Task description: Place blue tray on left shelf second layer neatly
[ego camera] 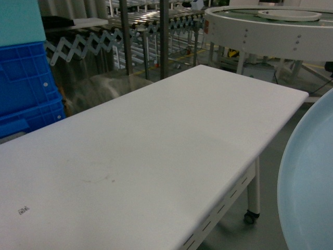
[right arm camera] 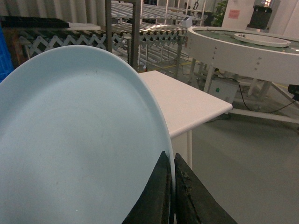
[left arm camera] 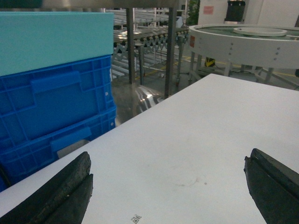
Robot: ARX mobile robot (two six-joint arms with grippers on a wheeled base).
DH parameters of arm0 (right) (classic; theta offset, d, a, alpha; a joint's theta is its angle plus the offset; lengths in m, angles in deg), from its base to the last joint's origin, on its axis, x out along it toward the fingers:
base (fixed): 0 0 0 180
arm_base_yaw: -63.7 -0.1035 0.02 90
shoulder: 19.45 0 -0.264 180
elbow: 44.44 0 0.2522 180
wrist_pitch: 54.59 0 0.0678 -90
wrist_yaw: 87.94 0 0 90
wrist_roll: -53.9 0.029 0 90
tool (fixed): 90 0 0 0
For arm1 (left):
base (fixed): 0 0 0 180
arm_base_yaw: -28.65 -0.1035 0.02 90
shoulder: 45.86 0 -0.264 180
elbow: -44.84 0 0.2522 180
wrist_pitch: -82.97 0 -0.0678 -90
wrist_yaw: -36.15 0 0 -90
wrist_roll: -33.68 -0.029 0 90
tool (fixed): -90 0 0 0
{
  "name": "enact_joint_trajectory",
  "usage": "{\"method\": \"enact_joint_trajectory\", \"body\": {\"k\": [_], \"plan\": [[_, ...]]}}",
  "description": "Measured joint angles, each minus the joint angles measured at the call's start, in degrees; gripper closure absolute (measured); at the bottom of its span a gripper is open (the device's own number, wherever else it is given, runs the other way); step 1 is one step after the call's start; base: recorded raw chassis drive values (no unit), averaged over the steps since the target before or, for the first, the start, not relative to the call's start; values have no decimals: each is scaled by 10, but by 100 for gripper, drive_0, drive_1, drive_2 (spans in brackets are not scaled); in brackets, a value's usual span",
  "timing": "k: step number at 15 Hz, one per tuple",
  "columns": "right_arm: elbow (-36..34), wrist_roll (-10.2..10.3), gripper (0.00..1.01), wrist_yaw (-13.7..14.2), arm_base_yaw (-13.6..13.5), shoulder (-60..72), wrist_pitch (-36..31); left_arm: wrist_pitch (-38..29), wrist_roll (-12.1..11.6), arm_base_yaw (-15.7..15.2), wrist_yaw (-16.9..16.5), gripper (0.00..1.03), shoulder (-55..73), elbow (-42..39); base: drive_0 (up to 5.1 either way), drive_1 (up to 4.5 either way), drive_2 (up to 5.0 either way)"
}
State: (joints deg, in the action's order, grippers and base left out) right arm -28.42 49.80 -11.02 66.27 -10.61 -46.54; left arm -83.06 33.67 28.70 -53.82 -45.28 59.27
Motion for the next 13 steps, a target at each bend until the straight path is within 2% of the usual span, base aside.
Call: {"method": "enact_joint_trajectory", "body": {"k": [13], "plan": [[0, 0, 99, 0, 0, 0, 0, 0, 0, 0, 0, 5, 0, 0, -151, -151, -151]]}}
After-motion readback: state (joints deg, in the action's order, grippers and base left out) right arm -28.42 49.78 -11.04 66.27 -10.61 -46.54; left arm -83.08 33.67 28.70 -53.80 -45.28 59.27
